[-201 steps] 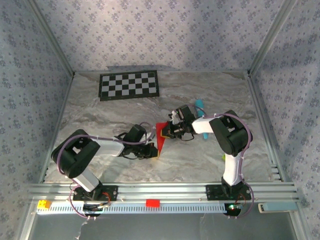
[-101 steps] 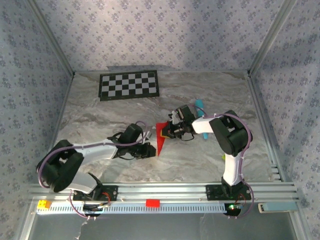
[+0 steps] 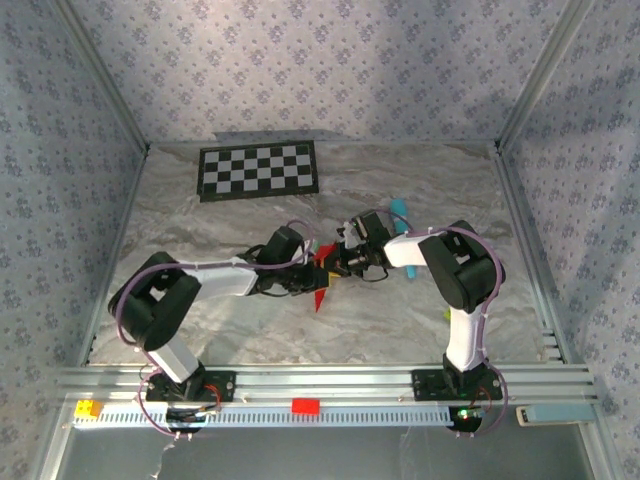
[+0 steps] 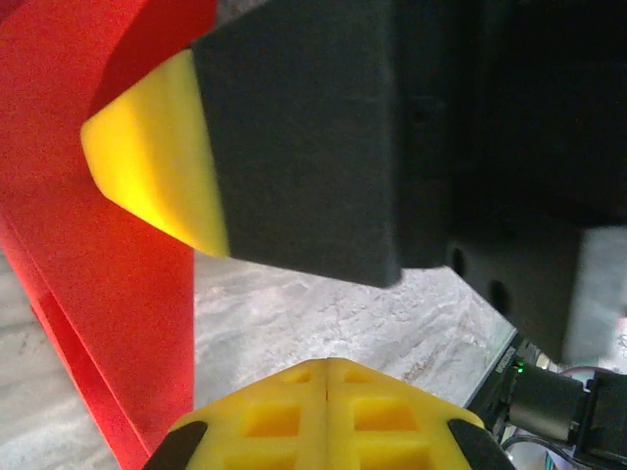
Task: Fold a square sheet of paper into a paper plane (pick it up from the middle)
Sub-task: Fold the wing for the fifth time at the center of the table.
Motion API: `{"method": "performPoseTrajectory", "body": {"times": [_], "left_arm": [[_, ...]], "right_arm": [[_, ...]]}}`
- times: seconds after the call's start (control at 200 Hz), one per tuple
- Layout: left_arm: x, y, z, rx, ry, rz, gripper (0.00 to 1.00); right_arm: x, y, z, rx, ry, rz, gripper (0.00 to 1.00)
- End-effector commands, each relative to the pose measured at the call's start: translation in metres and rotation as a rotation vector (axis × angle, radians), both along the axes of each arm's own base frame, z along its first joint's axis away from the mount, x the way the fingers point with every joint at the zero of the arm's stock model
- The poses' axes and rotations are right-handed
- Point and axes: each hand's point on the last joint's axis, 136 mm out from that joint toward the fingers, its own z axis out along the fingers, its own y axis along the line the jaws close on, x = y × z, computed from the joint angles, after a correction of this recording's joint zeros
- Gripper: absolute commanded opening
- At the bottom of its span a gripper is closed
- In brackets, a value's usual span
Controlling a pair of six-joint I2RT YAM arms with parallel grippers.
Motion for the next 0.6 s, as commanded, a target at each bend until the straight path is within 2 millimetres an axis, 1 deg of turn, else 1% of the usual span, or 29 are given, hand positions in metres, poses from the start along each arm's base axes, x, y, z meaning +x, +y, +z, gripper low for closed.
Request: {"method": "performPoseTrajectory", "body": {"times": [0.0,0.14,0.32,0.445,0.595], "left_arm": [[0.008,-0.008,0.001,-0.020,-0.006,0.001,0.00],[-0.001,0.002,-0.025,0.040,0.044,-0.003,0.00],[-0.031,0.020,-0.059,0.115,0.137,-0.028,0.00],[-0.051,0.030,-0.072,0.147,0.180,-0.040,0.00],[-0.070,0.037,-0.078,0.176,0.212,-0.063,0.00]], "right_arm": [[-0.016,-0.027,-0.048,-0.185,0.092,-0.053,0.02],[-0.016,-0.028,-0.049,-0.186,0.092,-0.055,0.02],[-0.017,-0.030,-0.051,-0.193,0.097,-0.057,0.02],[-0.018,-0.031,-0.053,-0.198,0.099,-0.058,0.02],[-0.018,-0.032,-0.054,-0.202,0.103,-0.062,0.02]]}}
